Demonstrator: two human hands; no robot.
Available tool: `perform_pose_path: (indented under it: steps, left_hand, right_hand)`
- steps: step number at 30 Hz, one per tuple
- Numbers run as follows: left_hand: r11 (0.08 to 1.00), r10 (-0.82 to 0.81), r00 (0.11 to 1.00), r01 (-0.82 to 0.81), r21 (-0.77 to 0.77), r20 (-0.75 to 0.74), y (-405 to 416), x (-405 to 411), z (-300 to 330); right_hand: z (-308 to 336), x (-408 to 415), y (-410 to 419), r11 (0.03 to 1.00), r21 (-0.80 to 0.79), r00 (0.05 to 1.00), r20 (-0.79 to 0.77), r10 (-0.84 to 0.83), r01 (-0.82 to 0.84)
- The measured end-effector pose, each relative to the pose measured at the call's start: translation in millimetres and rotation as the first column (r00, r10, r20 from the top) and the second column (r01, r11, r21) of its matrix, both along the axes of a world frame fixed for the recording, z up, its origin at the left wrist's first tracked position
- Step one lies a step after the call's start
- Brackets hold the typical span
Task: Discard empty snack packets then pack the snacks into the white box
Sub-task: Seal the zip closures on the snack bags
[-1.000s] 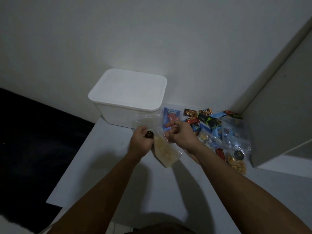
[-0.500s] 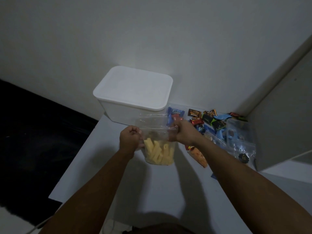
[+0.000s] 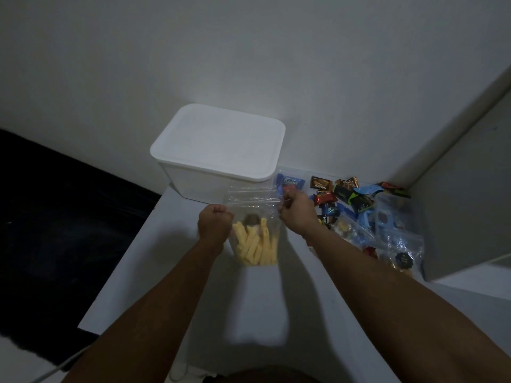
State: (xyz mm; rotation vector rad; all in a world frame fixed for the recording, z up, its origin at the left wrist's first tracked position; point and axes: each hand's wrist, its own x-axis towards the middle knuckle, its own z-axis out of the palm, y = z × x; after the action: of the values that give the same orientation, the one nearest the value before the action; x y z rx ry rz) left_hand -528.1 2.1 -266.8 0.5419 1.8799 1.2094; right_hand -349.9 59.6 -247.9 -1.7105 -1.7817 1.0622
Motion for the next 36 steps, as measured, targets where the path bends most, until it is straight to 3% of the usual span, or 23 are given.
perform_pose_path:
  steps: [4,8,14,17,24,31,36]
  left_hand:
    - [0.997,-0.061,0.988,0.053,-0.063,-0.139,-8.1,14.2,11.4]
    - [0.999,-0.046,0.938,0.046,-0.006,-0.343,-11.2,25.5,6.1]
    - [0.991,0.046,0.834,0.030,0.129,-0.549,-10.4,54.9,15.2]
    - [0.978,-0.017,0.805,0.136,0.156,-0.593,-5.5,74.5,12.1]
    - [0.894,-0.382,0.836,0.442,0.069,-0.395,8.7,125.4,-1.4]
    - [0.680,-0.732,0.665,0.701,-0.214,-0.148,25.6,177.1,-9.9]
    - [0.582,-0.791,0.610,0.775,-0.246,0.049,25.2,206.3,-12.0]
  right_hand:
    - [-1.6,4.5,3.0,0.999,-0.034,0.997,-0.074,-0.012,0.010]
    - [-3.6,19.5,6.2,0.998,-0.057,0.998,-0.062,-0.019,0.016]
    - [-5.3,67.7,1.8,0.989,-0.087,0.993,0.027,-0.115,0.117]
    - [-9.2,96.0,-0.9,0.980,-0.111,0.982,0.107,-0.157,0.168]
    - [-23.1,147.7,-4.4,0.956,-0.108,0.932,0.277,-0.234,0.272]
    - [-34.5,180.4,-5.7,0.950,-0.114,0.897,0.378,-0.231,0.292]
    - [-39.4,184.5,1.7,0.954,-0.231,0.934,0.341,-0.105,0.191]
